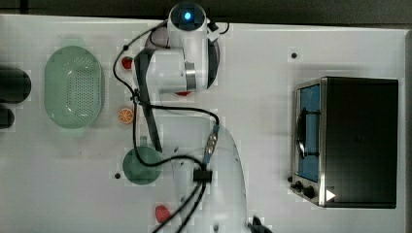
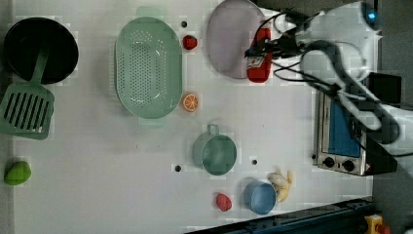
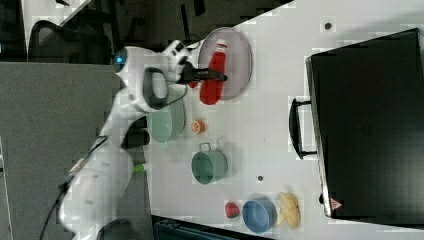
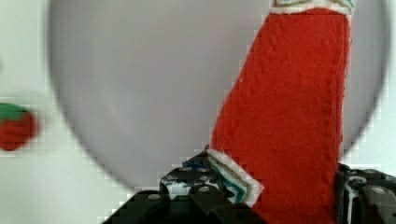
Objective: Pick ketchup from plate and place it on table.
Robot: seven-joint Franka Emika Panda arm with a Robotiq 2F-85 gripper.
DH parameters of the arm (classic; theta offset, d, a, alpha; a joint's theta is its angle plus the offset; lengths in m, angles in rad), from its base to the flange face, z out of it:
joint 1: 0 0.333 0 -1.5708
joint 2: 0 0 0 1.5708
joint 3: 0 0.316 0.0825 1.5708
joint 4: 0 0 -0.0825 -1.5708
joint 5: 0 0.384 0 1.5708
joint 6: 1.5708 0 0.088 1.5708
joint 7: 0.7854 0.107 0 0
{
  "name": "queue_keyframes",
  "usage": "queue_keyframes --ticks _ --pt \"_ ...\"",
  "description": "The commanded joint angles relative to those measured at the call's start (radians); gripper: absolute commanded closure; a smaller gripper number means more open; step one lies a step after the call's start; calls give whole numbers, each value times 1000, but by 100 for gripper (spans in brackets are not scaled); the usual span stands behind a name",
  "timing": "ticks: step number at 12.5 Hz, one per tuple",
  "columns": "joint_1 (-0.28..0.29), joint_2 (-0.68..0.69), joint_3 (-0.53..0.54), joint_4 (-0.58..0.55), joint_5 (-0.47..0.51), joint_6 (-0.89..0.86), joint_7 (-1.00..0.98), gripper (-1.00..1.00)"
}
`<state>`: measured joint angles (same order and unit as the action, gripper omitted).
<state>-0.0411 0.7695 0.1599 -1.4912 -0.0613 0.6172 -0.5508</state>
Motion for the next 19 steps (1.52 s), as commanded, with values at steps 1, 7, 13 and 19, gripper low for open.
queue_keyframes --ticks 1,7,13,19 --pt "-48 -224 -1 37 10 -47 -32 -18" --pt "-128 -535 -2 -279 12 -105 -33 -18" --pt "-150 -748 -33 -630 17 -58 -30 -18" --pt "-149 -714 -45 -863 22 201 -30 -18"
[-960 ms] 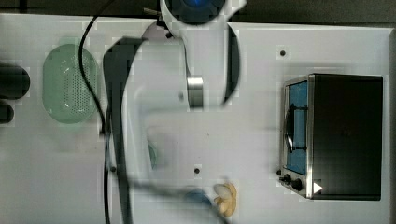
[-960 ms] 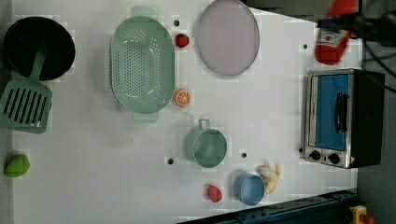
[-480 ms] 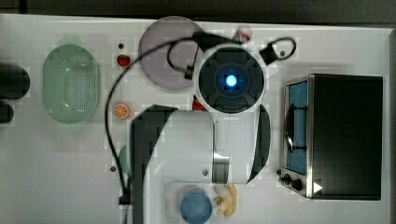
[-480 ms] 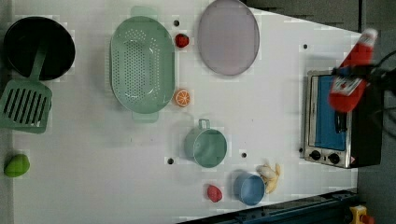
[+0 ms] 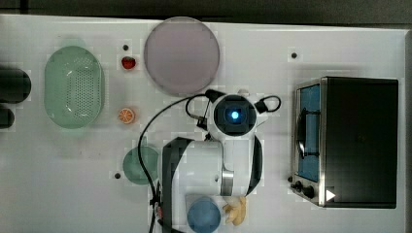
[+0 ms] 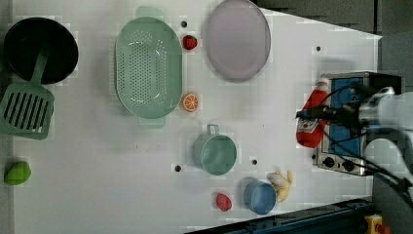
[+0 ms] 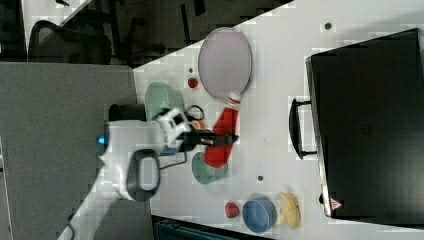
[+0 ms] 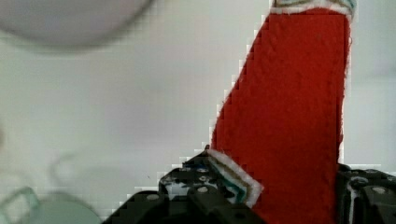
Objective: Pick ketchup from plate and place it on table.
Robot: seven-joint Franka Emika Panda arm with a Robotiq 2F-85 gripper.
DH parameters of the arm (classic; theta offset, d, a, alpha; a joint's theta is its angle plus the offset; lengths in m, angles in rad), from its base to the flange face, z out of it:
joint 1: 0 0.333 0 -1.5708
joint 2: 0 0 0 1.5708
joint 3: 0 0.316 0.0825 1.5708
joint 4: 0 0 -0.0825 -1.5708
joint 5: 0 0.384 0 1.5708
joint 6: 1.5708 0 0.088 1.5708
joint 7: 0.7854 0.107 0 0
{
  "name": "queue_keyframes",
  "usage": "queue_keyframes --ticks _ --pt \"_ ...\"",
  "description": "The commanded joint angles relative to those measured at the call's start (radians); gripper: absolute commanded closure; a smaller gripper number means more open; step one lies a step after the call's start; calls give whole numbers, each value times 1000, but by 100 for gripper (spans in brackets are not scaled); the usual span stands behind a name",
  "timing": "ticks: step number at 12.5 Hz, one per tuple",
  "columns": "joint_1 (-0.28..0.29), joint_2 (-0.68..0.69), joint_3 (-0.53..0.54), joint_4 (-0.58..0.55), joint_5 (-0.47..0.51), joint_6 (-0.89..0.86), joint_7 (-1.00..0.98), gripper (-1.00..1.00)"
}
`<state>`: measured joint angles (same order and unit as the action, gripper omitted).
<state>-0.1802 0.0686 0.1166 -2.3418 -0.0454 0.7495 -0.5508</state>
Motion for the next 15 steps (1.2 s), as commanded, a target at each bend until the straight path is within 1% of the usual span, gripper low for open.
queue_keyframes --ticks 1,4,5,7,8,9,12,14,15 --pt "-10 13 -2 -28 6 90 -29 -18" --pt "-10 114 -1 -36 6 146 -29 -18" --pt "-10 143 1 -36 6 169 -29 -23" --pt "-10 180 3 -36 6 220 -29 -65" --pt "-10 176 7 -34 6 229 -29 -86" --pt "-10 163 8 -31 6 227 -29 -100" --pt "-9 76 10 -20 6 206 -6 -100" --pt "-9 -16 10 8 6 173 65 -100" --pt "-9 -63 9 31 6 135 133 -100"
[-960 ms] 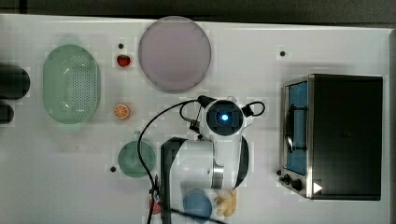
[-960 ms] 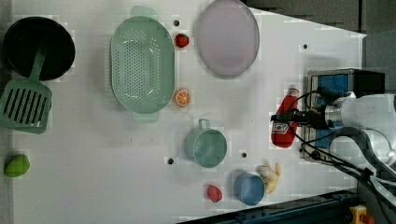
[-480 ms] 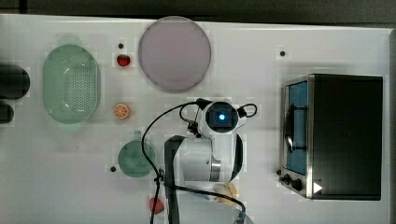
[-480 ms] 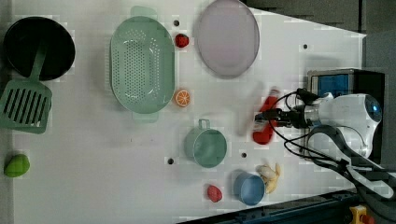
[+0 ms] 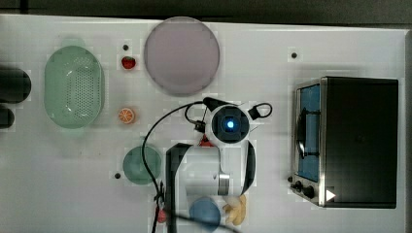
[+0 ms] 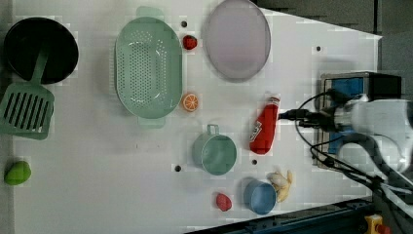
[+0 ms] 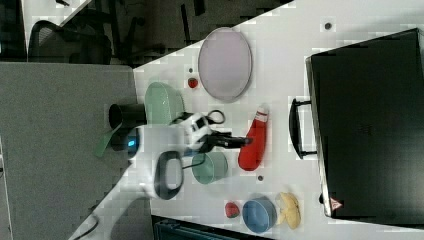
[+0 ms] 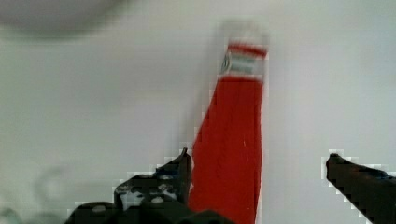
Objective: Pick ketchup from plate and place it on table.
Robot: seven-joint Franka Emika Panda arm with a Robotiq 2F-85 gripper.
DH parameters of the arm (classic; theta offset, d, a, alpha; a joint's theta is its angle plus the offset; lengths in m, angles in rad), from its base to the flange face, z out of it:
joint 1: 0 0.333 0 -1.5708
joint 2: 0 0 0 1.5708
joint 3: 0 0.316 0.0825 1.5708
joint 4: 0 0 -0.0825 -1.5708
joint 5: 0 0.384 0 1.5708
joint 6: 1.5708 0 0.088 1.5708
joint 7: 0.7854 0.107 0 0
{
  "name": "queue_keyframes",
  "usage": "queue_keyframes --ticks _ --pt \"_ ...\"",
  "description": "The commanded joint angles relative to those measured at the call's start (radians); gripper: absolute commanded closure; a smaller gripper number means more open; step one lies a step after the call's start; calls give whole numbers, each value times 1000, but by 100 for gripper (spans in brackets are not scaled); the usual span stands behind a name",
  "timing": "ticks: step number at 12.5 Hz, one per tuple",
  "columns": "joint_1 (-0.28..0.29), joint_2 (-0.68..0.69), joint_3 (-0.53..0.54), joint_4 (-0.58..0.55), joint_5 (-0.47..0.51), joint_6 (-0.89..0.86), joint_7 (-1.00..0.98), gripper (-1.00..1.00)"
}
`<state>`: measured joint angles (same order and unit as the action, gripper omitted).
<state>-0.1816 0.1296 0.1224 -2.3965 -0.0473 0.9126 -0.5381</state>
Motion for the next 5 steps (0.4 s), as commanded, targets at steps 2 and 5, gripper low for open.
queue_keyframes --ticks 2,5 --pt "-7 -204 4 148 8 -187 289 -100" --pt "-7 -280 9 290 8 -496 433 -100"
